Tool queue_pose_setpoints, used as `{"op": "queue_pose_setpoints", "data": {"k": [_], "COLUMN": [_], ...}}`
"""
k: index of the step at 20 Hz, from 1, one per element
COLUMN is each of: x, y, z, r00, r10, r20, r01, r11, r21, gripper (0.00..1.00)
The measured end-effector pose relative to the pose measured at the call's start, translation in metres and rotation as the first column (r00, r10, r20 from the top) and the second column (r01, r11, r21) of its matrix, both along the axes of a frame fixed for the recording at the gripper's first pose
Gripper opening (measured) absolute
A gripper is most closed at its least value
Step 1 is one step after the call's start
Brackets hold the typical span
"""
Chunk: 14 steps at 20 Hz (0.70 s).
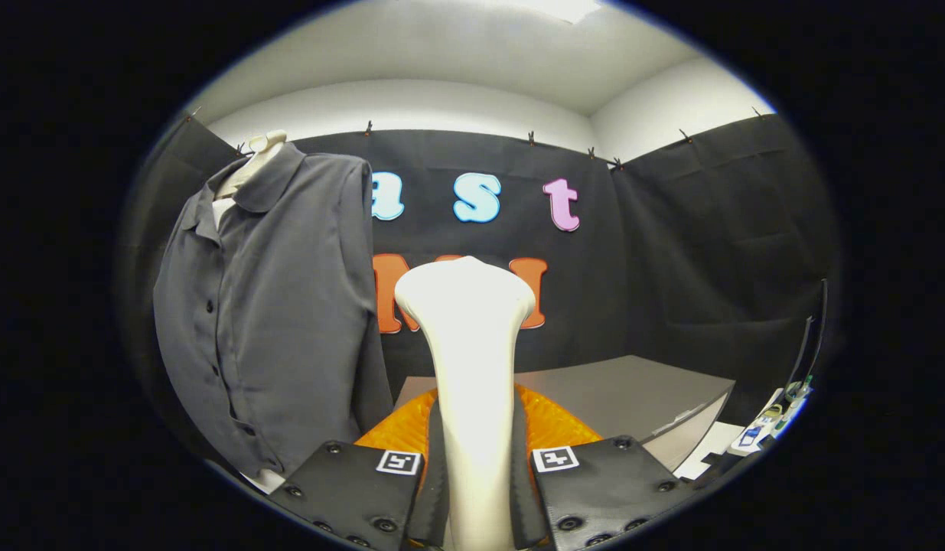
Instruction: Iron the clothes twice with a garment steamer, once on the left side and once on the right side.
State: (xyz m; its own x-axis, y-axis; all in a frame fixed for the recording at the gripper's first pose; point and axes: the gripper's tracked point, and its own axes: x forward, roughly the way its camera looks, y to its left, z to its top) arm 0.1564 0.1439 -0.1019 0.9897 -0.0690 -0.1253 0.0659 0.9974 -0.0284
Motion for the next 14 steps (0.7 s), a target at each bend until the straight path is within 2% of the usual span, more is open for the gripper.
{"op": "queue_pose_setpoints", "data": {"k": [6,14], "x": [-0.039,-0.023], "y": [0.04,0.147], "z": [0.043,0.089], "r00": [0.996,0.971], "r10": [0.005,0.181], "r20": [0.09,0.157], "r01": [-0.008,-0.194], "r11": [0.999,0.978], "r21": [0.038,0.072], "gripper": [0.39,0.39]}}
